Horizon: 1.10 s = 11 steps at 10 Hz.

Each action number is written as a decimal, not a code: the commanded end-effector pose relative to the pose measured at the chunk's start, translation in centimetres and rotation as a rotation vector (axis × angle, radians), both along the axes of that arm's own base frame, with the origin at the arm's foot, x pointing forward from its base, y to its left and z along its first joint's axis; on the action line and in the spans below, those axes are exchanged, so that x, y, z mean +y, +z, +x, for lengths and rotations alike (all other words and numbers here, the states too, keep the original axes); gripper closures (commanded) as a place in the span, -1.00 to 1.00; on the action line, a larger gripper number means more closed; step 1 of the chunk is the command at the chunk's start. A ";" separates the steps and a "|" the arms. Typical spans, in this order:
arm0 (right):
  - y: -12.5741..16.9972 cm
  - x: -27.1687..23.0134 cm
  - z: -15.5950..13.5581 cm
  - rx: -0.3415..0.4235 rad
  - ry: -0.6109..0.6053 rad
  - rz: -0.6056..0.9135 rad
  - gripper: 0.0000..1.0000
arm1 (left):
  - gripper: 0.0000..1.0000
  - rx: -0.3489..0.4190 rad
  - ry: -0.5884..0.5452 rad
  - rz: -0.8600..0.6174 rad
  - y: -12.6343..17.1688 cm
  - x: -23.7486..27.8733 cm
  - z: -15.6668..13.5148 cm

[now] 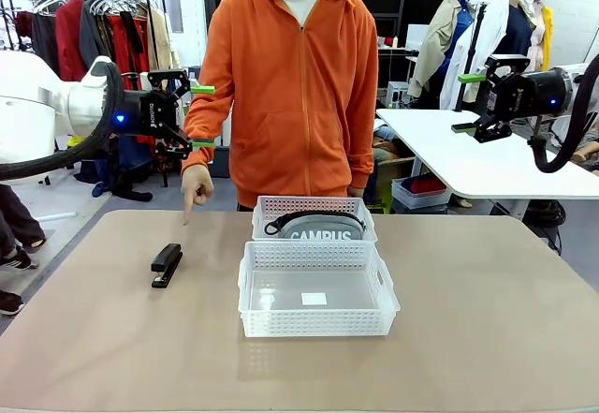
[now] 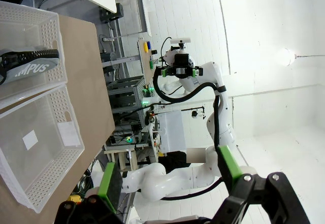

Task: Distribute items into two baskets.
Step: Pick up the Stapler that the person points to.

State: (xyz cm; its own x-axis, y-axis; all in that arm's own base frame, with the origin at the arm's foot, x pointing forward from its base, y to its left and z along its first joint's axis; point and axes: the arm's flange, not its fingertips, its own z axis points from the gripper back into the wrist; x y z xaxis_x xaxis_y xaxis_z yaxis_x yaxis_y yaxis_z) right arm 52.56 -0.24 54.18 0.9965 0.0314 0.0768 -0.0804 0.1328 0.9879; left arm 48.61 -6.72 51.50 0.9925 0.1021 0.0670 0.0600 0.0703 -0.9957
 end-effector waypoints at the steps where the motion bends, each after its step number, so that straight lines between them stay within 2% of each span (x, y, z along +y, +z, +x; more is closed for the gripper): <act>1: 0.3 0.0 0.0 -0.005 0.003 0.000 -1.00 | -1.00 -0.001 0.003 -0.002 0.2 0.1 -0.2; 7: 0.3 0.0 0.0 -0.005 0.003 0.000 -1.00 | -1.00 0.000 0.000 0.000 0.0 0.0 0.0; 11: 0.3 0.0 0.0 -0.005 0.003 0.000 -1.00 | -1.00 -0.067 -0.017 0.389 2.5 1.9 2.1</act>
